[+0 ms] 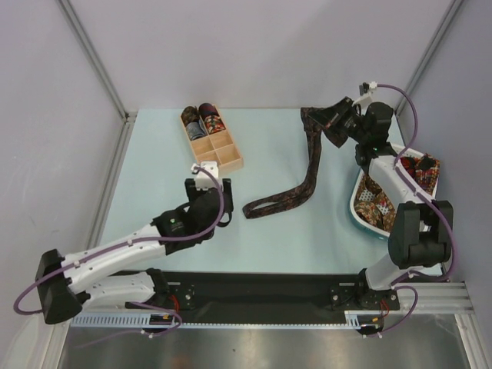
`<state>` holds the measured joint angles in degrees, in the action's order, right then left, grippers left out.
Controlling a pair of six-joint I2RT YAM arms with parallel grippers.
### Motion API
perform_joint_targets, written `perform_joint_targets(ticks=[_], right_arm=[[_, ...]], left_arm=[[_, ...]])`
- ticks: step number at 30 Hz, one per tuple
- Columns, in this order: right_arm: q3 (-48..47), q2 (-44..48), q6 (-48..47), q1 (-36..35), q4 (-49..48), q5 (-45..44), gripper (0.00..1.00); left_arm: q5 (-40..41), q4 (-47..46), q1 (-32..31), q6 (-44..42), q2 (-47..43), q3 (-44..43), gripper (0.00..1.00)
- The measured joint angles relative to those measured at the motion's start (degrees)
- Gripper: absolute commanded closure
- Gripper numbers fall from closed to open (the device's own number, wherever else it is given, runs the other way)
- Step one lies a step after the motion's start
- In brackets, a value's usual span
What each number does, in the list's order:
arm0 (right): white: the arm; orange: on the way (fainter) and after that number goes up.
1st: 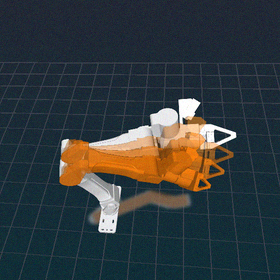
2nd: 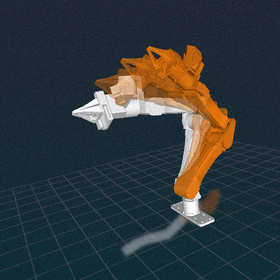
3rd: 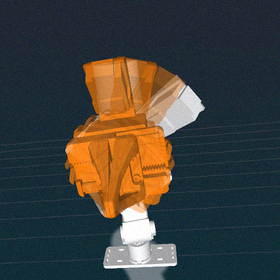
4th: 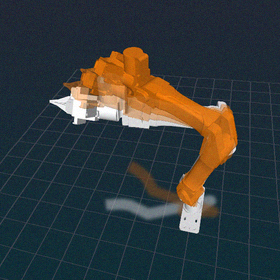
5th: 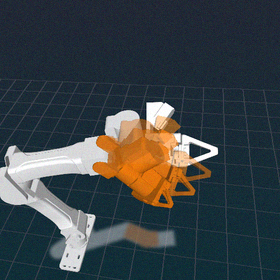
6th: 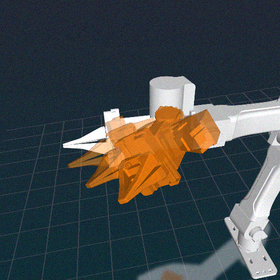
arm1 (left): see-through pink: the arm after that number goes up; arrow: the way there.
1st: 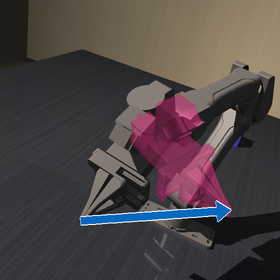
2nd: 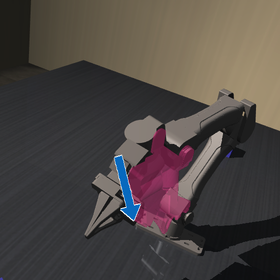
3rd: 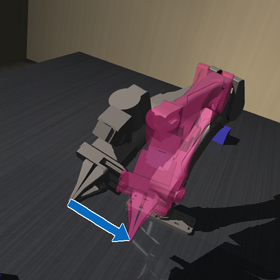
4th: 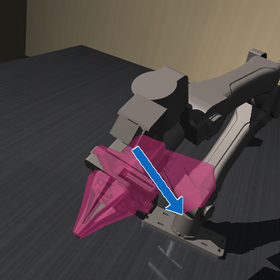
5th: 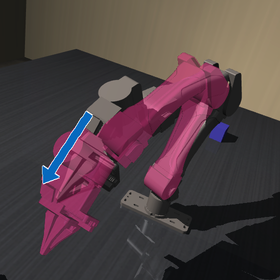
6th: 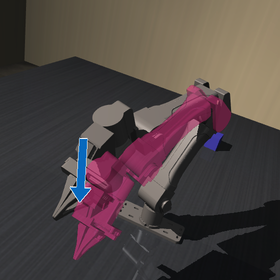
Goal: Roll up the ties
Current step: Flatten the tie
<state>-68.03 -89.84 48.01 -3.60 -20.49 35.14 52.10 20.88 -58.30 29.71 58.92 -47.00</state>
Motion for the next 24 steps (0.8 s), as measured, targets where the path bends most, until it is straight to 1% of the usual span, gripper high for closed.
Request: perform_joint_targets(ticks=[3, 4, 7, 9, 13, 15, 16, 20, 24], right_arm=[[-0.1, -0.7, -0.2, 0.2, -1.8, 0.5, 1.00], [-0.1, -1.1, -0.2, 0.4, -2.4, 0.8, 1.00], [-0.2, -2.3, -0.5, 0.9, -4.0, 1.3, 1.00], [-0.2, -3.3, -1.0, 1.2, -4.7, 1.4, 1.00], [-0.1, -4.5, -1.3, 1.4, -6.7, 1.8, 1.00], [0.2, -4.6, -1.5, 1.5, -7.8, 1.8, 1.00], [0.2, -4.6, -1.6, 1.5, -8.2, 1.8, 1.00], [0.4, -4.6, -1.8, 1.5, -9.8, 1.8, 1.00], [0.6, -4.6, -2.8, 1.5, -10.2, 2.0, 1.00]], left_arm=[[-5.0, -1.7, 1.6, -0.5, 5.2, -0.2, 0.26], [-7.6, -1.8, 2.5, -0.4, 7.6, -0.5, 0.24], [-13.7, -1.2, 4.1, 0.3, 12.7, -0.6, 0.08], [-17.1, -1.1, 4.8, 1.9, 13.4, -0.6, 0.07], [-24.8, -4.3, 7.5, 6.9, 13.3, 0.1, 0.07], [-28.0, -6.9, 9.5, 10.3, 13.1, 1.9, 0.08], [-29.7, -8.6, 10.7, 12.2, 12.9, 3.3, 0.10], [-33.4, -13.4, 12.9, 20.6, 12.7, 7.8, 0.15], [-35.1, -17.9, 12.9, 28.0, 13.8, 8.9, 0.17]])
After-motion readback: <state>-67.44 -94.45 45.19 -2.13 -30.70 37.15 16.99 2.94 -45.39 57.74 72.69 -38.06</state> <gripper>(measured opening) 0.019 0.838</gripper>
